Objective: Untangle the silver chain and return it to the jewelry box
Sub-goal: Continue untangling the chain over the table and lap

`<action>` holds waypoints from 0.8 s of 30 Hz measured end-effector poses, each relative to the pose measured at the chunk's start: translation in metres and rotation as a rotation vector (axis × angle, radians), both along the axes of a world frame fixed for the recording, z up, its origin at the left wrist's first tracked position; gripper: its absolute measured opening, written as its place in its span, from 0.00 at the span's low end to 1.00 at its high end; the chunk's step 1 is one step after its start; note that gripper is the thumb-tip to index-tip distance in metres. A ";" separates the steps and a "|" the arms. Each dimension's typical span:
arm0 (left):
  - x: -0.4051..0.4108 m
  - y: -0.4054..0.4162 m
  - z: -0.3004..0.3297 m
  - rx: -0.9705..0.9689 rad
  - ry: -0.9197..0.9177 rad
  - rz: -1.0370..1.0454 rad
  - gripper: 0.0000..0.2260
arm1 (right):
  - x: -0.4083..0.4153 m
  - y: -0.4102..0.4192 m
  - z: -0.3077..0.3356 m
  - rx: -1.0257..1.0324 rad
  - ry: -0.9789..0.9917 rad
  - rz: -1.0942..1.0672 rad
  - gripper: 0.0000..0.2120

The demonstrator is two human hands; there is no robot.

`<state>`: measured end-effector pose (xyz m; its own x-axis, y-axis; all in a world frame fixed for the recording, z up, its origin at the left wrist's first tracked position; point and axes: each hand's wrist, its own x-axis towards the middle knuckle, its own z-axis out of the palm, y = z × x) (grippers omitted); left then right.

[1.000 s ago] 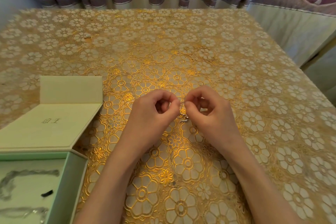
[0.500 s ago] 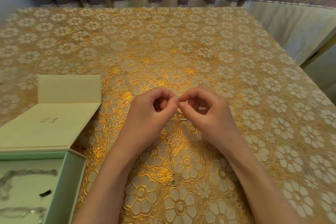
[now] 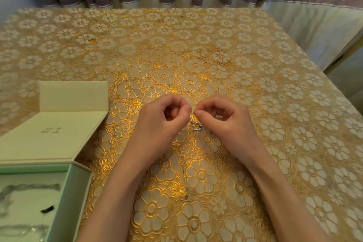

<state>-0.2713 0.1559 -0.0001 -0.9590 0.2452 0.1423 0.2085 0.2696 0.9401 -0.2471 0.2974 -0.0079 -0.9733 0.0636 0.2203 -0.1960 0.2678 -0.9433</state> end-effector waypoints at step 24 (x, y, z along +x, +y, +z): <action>0.001 -0.002 0.000 0.027 0.012 -0.050 0.08 | 0.000 -0.002 -0.001 0.011 -0.007 0.013 0.03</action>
